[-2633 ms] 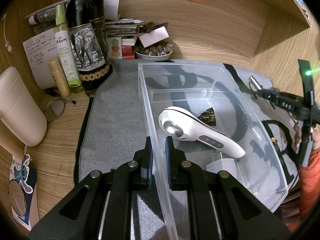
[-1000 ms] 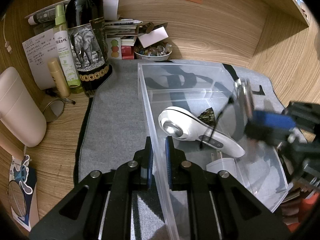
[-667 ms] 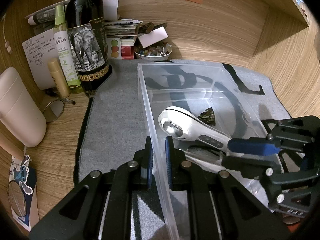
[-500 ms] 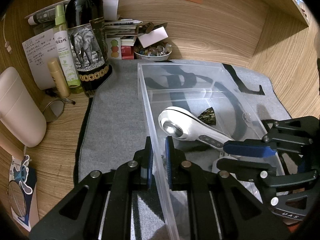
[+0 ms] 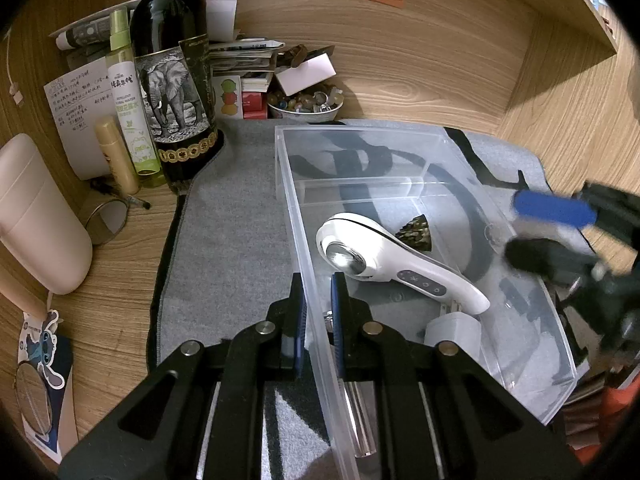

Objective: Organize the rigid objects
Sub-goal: 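Move the right gripper to the keys on the mat and grasp them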

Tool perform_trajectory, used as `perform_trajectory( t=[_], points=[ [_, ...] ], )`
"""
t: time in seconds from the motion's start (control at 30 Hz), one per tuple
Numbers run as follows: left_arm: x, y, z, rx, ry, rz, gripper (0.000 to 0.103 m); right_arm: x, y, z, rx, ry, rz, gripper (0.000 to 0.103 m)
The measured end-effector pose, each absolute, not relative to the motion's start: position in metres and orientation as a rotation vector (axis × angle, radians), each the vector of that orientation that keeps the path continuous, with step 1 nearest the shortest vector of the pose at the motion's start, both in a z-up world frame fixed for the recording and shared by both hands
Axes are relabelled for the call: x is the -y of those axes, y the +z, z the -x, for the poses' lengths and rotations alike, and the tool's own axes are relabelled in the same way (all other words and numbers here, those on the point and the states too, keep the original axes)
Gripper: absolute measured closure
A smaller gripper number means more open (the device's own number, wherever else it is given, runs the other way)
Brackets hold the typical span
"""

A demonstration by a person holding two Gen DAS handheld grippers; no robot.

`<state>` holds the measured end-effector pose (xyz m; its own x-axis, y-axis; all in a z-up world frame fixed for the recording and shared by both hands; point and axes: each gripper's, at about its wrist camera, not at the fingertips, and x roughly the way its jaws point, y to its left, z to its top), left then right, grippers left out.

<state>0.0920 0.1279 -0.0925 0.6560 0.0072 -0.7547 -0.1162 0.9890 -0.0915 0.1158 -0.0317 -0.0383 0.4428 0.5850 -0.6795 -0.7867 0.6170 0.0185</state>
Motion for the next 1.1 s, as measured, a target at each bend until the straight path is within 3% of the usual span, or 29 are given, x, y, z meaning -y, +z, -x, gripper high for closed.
perform_trajectory(
  t=[0.2, 0.47, 1.1],
  points=[
    [-0.128, -0.093, -0.092, -0.853, 0.071, 0.135, 0.092, 0.063, -0.018, -0.131, -0.645, 0.760, 0.256, 0.048],
    [-0.128, -0.093, -0.092, -0.853, 0.070, 0.136, 0.092, 0.102, -0.021, -0.156, -0.663, 0.635, 0.203, 0.047],
    [-0.129, -0.093, -0.091, -0.852, 0.069, 0.134, 0.092, 0.117, -0.128, -0.187, -0.999, 0.586, 0.253, 0.047]
  ],
)
